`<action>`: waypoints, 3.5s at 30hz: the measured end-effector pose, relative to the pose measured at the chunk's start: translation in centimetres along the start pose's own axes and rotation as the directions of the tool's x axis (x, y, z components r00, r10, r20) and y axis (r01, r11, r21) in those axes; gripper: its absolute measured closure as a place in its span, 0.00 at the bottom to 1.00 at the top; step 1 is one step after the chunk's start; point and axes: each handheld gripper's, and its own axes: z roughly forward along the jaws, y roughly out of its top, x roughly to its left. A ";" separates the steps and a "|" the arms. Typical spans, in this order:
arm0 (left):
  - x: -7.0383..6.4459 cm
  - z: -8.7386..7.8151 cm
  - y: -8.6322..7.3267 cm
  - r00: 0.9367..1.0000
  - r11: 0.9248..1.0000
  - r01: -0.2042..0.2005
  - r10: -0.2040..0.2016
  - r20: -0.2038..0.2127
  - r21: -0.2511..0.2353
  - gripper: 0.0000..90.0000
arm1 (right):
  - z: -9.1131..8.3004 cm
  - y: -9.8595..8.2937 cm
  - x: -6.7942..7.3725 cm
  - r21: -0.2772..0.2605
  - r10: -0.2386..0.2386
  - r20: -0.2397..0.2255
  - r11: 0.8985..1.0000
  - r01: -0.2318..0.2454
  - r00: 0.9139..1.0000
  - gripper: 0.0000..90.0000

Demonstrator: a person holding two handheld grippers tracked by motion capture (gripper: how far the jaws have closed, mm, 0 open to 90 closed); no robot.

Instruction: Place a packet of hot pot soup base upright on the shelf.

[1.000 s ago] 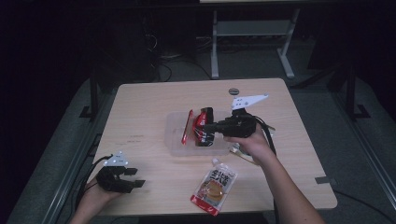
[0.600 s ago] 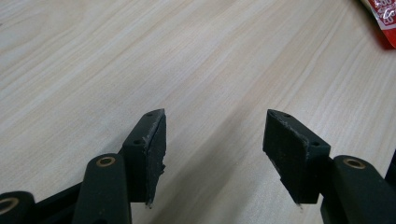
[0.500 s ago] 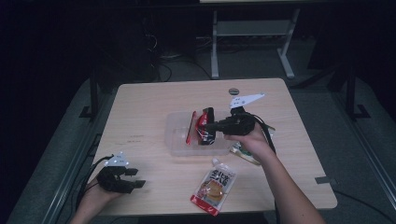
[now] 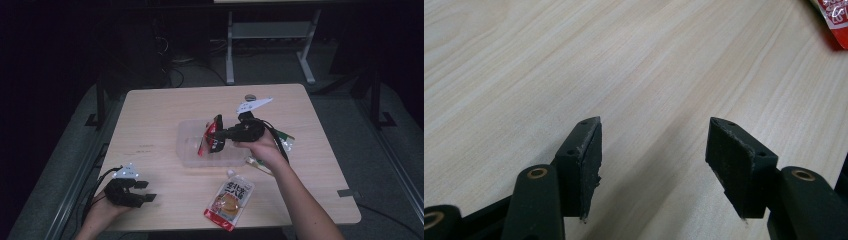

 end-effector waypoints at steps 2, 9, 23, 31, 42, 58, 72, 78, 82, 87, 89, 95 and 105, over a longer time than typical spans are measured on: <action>0.0 0.0 0.0 1.000 1.000 -0.001 0.001 0.001 0.001 0.43 | 0.1 0.1 0.0 0.003 0.003 0.001 1.000 -0.003 1.000 1.00; 0.0 0.1 0.0 1.000 1.000 -0.004 0.004 0.003 0.005 0.43 | 1.1 0.6 -0.6 0.020 -0.001 0.011 1.000 0.001 1.000 1.00; -0.2 0.3 0.1 1.000 1.000 -0.012 0.012 0.015 0.014 0.43 | 2.6 1.3 -1.4 0.047 0.017 0.025 0.999 -0.018 1.000 1.00; -0.2 0.3 0.1 1.000 1.000 -0.013 0.013 0.017 0.015 0.44 | 3.8 1.5 -1.4 0.069 0.018 0.032 0.997 -0.020 0.999 0.99; -0.2 0.3 0.1 1.000 1.000 -0.014 0.014 0.018 0.015 0.44 | 4.3 1.6 -1.4 0.061 0.027 0.062 0.998 -0.031 0.998 0.73; -0.2 0.4 0.1 1.000 1.000 -0.005 0.005 0.022 0.017 0.44 | 0.7 1.1 0.4 0.049 -0.028 0.093 0.999 0.024 0.995 0.38; -0.4 0.7 0.5 0.999 1.000 -0.017 0.016 0.033 0.007 0.43 | -2.6 -2.5 2.6 0.088 -0.090 0.146 0.993 0.078 0.985 0.31; -0.5 0.7 0.6 0.999 1.000 -0.027 0.026 0.033 0.003 0.42 | -4.4 -4.3 3.5 0.087 -0.099 0.163 0.993 0.086 0.982 0.31; -0.7 0.8 0.7 0.999 1.000 -0.028 0.028 0.035 -0.006 0.41 | -5.7 -5.8 4.0 0.087 -0.101 0.178 0.992 0.086 0.979 0.31; -1.1 0.9 0.8 0.999 1.000 -0.021 0.022 0.042 -0.006 0.39 | -6.9 -7.7 4.3 0.099 -0.090 0.193 0.993 0.072 0.977 0.31; -1.3 0.9 1.0 0.998 1.000 -0.024 0.025 0.049 -0.009 0.39 | -7.3 -8.5 4.4 0.104 -0.078 0.202 0.993 0.058 0.976 0.31; -1.9 1.3 1.4 0.998 0.999 -0.030 0.031 0.057 -0.016 0.38 | -8.0 -10.8 4.6 0.108 -0.063 0.227 0.993 0.039 0.972 0.31; -3.6 2.0 3.0 0.996 0.999 -0.036 0.039 0.084 -0.032 0.43 | -9.2 -13.7 4.9 0.110 -0.007 0.259 0.994 -0.022 0.966 0.31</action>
